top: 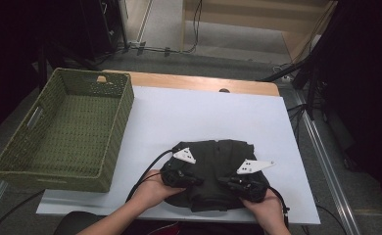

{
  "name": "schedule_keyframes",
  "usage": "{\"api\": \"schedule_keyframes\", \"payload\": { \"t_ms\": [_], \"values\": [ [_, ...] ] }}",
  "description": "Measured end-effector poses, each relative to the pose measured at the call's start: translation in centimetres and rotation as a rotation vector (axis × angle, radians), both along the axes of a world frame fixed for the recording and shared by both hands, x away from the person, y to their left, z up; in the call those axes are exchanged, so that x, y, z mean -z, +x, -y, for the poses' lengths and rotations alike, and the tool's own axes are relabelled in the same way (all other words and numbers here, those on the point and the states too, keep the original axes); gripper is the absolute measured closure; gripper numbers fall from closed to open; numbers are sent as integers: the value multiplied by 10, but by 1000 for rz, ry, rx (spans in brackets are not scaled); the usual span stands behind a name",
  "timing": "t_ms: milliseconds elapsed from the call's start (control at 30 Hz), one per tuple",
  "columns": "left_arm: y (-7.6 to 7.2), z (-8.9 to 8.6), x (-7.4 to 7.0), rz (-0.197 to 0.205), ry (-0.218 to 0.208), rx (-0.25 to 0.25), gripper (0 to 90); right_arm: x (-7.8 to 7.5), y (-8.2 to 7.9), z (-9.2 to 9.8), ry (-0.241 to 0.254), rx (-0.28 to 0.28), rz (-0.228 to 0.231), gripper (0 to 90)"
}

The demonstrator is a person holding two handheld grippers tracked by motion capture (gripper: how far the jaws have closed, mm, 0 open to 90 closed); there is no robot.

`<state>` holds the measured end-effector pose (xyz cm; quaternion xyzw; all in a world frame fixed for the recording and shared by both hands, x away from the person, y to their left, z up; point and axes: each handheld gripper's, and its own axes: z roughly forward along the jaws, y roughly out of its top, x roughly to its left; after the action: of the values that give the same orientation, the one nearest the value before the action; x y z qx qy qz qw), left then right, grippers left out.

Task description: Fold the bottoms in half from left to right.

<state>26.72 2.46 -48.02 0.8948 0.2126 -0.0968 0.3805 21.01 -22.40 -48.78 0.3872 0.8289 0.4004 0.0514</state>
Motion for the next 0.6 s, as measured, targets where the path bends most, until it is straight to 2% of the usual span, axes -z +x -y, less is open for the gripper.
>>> {"api": "schedule_keyframes", "payload": {
  "t_ms": [67,133,167,267,367,467,533,600],
  "values": [
    [-5,-2,3,8,-5,-7,864,4,-2,0,-18,-13,25,846],
    [-6,-3,6,0,-7,-18,865,12,-3,-1,-47,-24,50,846],
    [-6,-3,8,7,-1,-19,870,15,-2,0,-39,-29,58,846],
    [-7,-1,15,29,18,-26,900,21,1,2,-19,-35,38,867],
    [-6,0,18,21,10,-28,900,24,3,2,-22,-43,30,875],
    [-8,0,16,32,12,-31,900,22,4,3,-20,-43,7,874],
    [-9,0,13,22,3,-30,900,17,6,6,-20,-46,-14,873],
    [-11,0,13,25,-8,-25,889,11,6,13,-26,-42,4,872]
  ]
}}
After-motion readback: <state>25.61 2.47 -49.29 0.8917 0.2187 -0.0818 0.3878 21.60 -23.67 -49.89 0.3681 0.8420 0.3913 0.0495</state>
